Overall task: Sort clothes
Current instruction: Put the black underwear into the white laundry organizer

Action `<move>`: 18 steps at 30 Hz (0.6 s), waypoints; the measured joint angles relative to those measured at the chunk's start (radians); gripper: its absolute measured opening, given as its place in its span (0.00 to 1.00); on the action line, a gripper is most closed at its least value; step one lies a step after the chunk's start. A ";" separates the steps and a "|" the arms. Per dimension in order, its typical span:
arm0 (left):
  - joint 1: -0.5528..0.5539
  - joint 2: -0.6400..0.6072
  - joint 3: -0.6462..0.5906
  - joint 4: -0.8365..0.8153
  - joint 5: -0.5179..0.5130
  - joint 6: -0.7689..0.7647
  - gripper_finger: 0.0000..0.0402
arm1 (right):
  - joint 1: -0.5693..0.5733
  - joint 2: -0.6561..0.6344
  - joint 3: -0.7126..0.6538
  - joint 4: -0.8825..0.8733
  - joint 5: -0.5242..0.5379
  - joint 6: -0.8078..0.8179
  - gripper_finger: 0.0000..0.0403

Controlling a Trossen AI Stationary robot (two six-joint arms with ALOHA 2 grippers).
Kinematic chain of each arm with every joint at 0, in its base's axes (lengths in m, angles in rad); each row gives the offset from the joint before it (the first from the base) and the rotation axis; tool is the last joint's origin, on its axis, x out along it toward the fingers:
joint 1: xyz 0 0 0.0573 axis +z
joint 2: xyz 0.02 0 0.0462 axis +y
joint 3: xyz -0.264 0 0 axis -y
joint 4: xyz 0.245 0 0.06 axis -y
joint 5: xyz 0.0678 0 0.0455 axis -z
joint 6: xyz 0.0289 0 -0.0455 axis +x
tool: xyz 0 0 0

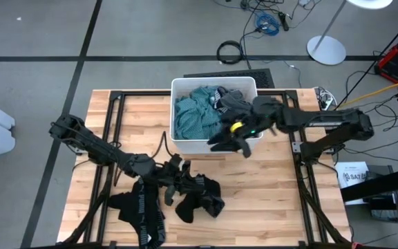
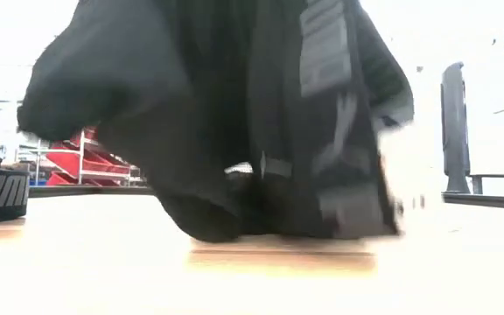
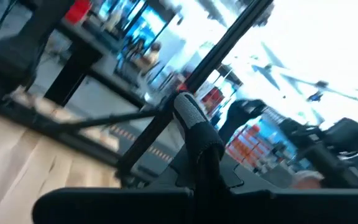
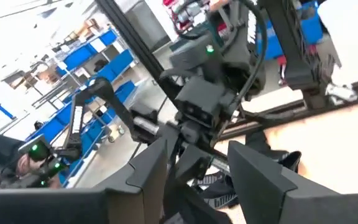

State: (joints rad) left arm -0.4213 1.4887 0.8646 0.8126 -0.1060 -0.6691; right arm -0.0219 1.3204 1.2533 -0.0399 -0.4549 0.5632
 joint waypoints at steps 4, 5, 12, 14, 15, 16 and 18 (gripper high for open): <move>0.000 0.000 0.000 0.112 0.000 0.034 0.03 | 0.006 -0.082 0.000 -0.106 -0.020 -0.070 0.39; 0.000 0.000 0.000 0.148 0.000 0.048 0.03 | 0.015 -0.101 0.000 -0.156 -0.020 -0.088 0.39; 0.003 -0.001 0.000 0.417 0.001 0.081 0.03 | 0.154 -0.181 0.000 -0.536 0.118 -0.224 0.39; 0.003 -0.001 0.000 0.474 0.001 0.081 0.03 | 0.214 -0.176 0.000 -0.619 0.185 -0.260 0.39; 0.003 -0.001 0.000 0.490 0.001 0.081 0.03 | 0.247 -0.173 0.000 -0.640 0.218 -0.277 0.39; 0.004 -0.001 0.000 0.500 0.001 0.080 0.03 | 0.278 -0.170 0.000 -0.652 0.255 -0.289 0.39; 0.003 -0.001 0.000 0.511 0.000 0.074 0.03 | 0.334 -0.162 0.000 -0.650 0.320 -0.287 0.38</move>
State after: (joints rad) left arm -0.4181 1.4876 0.8646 1.3236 -0.1059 -0.5947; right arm 0.3123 1.1581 1.2530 -0.6896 -0.1346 0.2766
